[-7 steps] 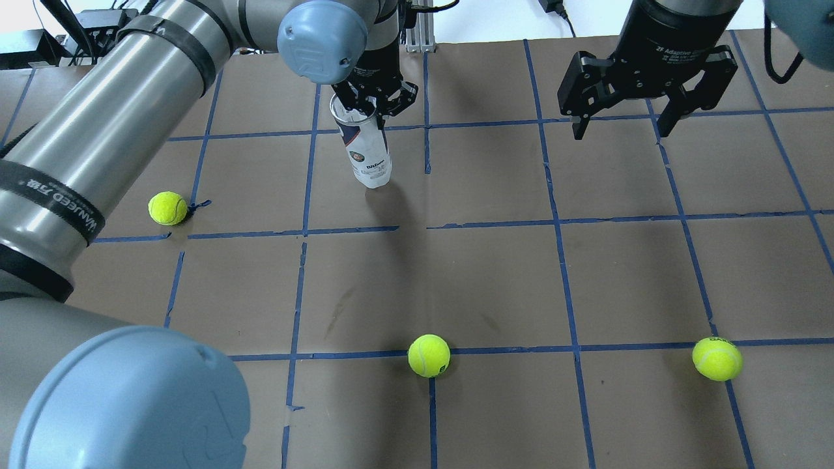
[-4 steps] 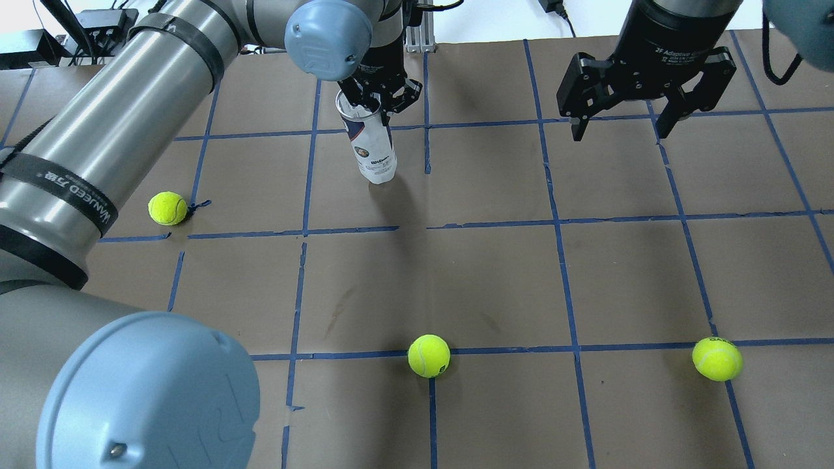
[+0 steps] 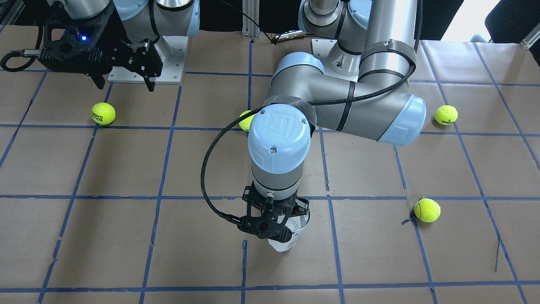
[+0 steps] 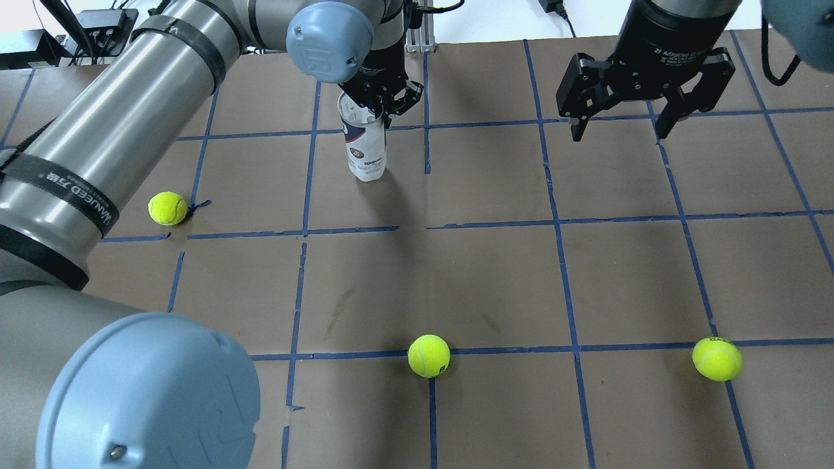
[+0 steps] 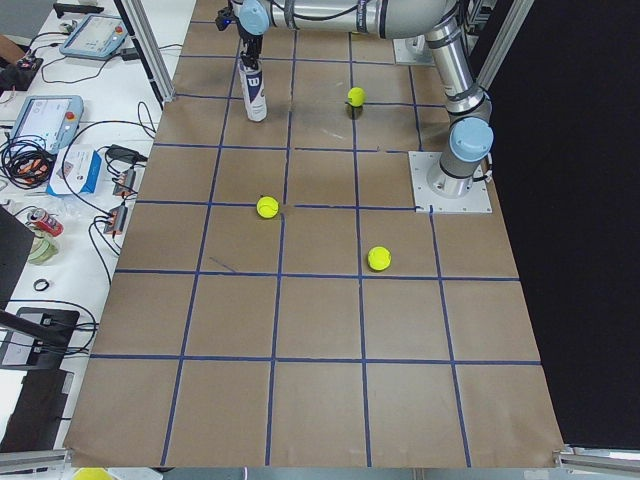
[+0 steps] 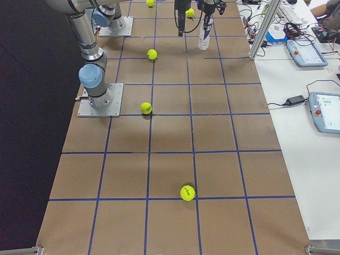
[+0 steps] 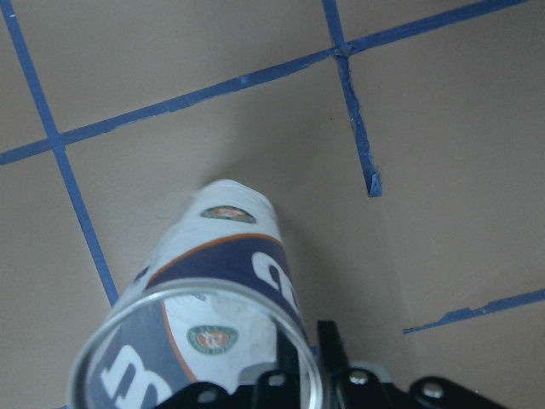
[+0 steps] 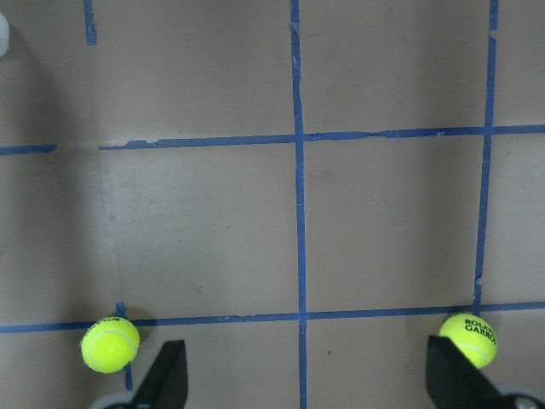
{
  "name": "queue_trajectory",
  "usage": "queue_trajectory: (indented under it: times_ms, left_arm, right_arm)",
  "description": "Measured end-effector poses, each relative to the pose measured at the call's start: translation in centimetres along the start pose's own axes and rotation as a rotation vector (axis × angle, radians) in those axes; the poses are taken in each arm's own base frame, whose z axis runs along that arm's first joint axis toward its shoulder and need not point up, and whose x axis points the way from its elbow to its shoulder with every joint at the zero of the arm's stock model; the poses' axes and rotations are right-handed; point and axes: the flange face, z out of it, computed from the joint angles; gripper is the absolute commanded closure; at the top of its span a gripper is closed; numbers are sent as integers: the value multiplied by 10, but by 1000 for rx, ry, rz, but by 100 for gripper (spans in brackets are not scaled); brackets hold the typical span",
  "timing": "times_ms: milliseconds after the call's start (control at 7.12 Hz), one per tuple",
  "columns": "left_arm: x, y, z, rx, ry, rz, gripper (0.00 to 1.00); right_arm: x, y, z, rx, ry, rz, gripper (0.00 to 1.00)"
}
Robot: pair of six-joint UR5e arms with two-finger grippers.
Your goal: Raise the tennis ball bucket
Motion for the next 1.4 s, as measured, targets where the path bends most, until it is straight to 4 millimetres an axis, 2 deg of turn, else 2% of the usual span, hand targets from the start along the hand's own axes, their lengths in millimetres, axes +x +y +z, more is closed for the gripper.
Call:
queue_trajectory:
  times_ms: [140,281,421,562,843,1124,1405]
  left_arm:
    - [0,2,-4,6,-1,3,17]
    - [-1,3,-13,21,0,4,3]
    - [-5,8,-27,42,0,-1,0]
    - [-16,17,-50,70,0,-23,0]
    - [-68,51,-97,97,16,-109,0]
    - [-105,100,-114,84,28,-177,0]
    - [-126,142,-112,68,31,-218,0]
  right_arm:
    - [0,-1,0,6,-2,1,0]
    - [0,-3,-1,15,-4,1,0]
    - [1,-4,-1,20,-4,0,0]
    - [1,-4,-1,22,-5,1,0]
    - [2,-5,-1,23,-4,5,0]
    - [2,-5,-1,24,-2,1,0]
    - [2,-5,-1,25,-4,6,0]
